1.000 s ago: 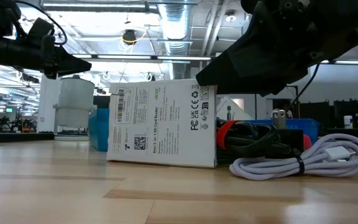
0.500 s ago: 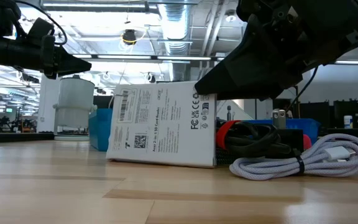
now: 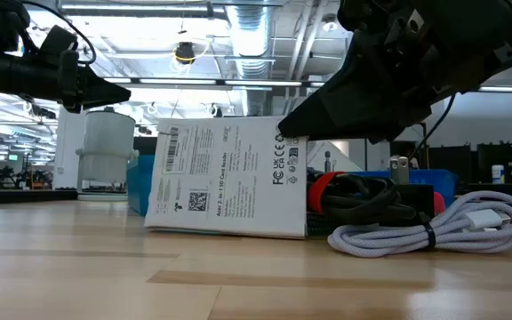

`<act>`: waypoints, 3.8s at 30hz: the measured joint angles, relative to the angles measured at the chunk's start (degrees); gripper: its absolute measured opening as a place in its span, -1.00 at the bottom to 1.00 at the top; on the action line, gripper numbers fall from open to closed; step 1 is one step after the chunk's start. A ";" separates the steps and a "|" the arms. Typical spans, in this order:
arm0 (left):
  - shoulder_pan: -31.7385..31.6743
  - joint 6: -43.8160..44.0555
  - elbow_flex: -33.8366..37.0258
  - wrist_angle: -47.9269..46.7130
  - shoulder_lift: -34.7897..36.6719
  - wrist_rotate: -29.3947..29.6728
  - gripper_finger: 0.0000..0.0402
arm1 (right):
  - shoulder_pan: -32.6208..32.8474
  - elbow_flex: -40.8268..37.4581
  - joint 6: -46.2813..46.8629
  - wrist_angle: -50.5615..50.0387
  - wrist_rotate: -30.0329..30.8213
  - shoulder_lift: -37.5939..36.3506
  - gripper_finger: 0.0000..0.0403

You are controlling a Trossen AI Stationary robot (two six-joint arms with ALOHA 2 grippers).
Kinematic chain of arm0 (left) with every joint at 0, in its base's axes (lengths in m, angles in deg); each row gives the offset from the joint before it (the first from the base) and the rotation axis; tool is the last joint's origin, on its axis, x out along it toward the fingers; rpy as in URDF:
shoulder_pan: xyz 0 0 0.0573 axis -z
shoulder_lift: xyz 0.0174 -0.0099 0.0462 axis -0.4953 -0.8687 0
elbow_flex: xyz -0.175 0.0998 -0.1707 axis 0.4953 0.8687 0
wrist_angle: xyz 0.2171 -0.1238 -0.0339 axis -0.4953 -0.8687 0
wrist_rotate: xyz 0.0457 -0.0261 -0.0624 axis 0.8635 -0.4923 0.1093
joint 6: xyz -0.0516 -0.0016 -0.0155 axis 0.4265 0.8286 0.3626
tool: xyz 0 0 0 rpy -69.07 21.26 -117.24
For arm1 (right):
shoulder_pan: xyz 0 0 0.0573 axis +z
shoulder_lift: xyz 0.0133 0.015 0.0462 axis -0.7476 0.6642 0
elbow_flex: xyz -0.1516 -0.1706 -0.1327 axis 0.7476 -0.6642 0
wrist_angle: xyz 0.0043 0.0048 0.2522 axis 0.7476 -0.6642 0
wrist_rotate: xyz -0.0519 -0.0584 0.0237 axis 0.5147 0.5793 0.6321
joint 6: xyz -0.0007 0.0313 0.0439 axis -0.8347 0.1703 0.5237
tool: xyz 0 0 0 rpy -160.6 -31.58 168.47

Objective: Pick and place items into bin
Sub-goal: Put the card reader box into the yellow bin

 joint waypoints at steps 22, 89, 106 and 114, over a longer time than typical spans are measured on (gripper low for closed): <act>0.01 0.00 -0.01 0.00 0.00 0.00 -0.41 | -1.15 0.00 -3.56 4.52 0.13 -0.05 -0.78; 0.00 0.00 0.00 0.00 0.00 0.00 -0.41 | -26.45 0.02 -7.92 -38.09 23.35 -32.44 -0.78; 0.01 0.00 0.00 0.00 0.00 0.00 -0.41 | -33.01 -10.61 -6.39 -25.44 14.88 -32.35 -0.78; -0.01 0.00 0.00 0.00 0.00 0.00 -0.41 | -33.86 -14.79 -6.41 -20.51 14.22 -32.35 -0.78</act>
